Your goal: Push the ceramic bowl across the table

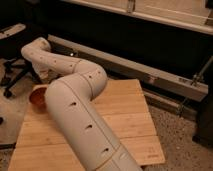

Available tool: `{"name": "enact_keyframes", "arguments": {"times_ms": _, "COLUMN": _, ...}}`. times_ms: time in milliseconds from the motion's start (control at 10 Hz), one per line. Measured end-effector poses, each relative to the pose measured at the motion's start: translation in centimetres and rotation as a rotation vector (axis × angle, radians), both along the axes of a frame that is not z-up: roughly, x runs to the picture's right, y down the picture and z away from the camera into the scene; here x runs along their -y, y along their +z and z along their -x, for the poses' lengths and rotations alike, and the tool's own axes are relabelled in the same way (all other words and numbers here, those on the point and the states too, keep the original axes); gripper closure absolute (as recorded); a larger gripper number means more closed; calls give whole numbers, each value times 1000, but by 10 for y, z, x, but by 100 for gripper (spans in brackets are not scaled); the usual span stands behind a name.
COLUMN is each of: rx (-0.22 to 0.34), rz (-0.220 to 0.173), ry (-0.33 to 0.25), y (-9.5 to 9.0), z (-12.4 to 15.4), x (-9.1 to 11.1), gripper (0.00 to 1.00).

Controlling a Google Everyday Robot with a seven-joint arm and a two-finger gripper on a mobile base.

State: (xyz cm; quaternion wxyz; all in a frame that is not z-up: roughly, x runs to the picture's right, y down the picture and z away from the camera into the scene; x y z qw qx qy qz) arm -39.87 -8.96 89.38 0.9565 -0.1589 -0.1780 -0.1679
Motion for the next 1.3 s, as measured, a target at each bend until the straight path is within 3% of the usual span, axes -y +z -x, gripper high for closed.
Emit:
{"name": "enact_keyframes", "arguments": {"times_ms": 500, "rx": 3, "rz": 3, "ry": -25, "y": 19, "z": 23, "x": -9, "gripper": 100}}
{"name": "enact_keyframes", "arguments": {"times_ms": 1300, "rx": -2, "rz": 21, "ry": -28, "y": 46, "z": 31, "x": -25, "gripper": 100}}
